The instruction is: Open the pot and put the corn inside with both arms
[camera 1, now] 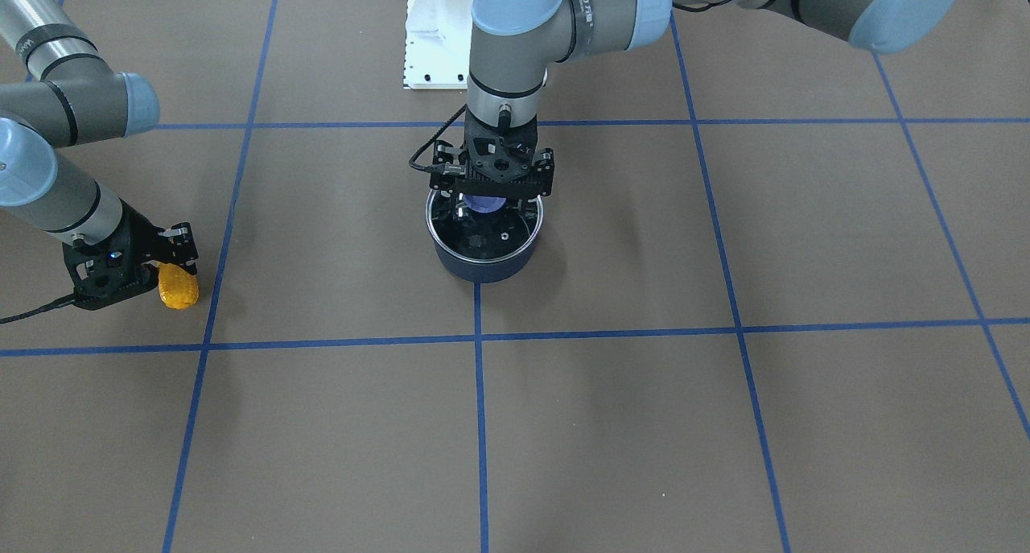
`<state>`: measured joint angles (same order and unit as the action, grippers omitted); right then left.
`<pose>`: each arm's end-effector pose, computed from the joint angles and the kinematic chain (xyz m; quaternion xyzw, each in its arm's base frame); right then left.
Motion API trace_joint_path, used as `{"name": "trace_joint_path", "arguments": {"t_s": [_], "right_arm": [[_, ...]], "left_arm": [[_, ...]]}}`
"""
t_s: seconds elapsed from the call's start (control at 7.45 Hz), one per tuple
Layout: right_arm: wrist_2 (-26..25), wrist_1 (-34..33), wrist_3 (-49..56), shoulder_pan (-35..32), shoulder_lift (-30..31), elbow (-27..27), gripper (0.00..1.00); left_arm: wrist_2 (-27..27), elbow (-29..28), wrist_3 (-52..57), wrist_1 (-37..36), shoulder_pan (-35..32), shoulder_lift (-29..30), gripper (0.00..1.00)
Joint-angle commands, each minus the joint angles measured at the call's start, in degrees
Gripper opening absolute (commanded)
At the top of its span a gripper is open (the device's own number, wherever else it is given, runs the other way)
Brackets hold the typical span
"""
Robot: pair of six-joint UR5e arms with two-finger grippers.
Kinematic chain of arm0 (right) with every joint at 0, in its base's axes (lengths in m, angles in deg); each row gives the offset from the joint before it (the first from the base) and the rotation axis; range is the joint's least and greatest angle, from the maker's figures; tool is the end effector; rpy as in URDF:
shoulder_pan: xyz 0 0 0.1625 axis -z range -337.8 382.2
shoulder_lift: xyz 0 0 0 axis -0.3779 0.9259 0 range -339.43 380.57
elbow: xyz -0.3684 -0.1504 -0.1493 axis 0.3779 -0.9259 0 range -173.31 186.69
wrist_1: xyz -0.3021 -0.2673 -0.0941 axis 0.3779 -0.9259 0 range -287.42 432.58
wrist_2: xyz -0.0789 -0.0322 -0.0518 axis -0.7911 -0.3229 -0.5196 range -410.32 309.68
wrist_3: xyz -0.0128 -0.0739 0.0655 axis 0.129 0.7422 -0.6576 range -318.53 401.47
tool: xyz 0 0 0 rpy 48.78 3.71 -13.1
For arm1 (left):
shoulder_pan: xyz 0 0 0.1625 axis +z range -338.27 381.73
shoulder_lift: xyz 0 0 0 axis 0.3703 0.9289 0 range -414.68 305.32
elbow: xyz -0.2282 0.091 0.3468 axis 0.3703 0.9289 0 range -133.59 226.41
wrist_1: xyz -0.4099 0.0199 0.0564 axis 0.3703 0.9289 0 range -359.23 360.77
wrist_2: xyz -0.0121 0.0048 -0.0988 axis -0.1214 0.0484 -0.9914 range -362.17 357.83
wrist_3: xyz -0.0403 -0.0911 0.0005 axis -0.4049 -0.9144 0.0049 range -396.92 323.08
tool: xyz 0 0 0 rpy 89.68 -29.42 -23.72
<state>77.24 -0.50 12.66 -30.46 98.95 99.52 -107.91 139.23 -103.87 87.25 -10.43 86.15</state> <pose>-0.3010 -0.5144 0.4964 0.0454 -0.3994 -0.1546 0.9025 0.5356 -0.4623 0.1000 0.0847 0.4295 -0.0134 0.8990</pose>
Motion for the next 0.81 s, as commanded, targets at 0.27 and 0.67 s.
{"name": "trace_joint_path", "arguments": {"t_s": [0.27,0.67], "right_arm": [[2.43,-0.31,0.16,-3.33,-0.25,0.07,0.29],[2.43,-0.4,0.16,-3.51,-0.25,0.07,0.28]], "left_arm": [[1.24,-0.8,-0.03,0.17,1.84,-0.55,0.96],[1.15,-0.71,0.15,0.26,2.89,-1.43,0.91]]}}
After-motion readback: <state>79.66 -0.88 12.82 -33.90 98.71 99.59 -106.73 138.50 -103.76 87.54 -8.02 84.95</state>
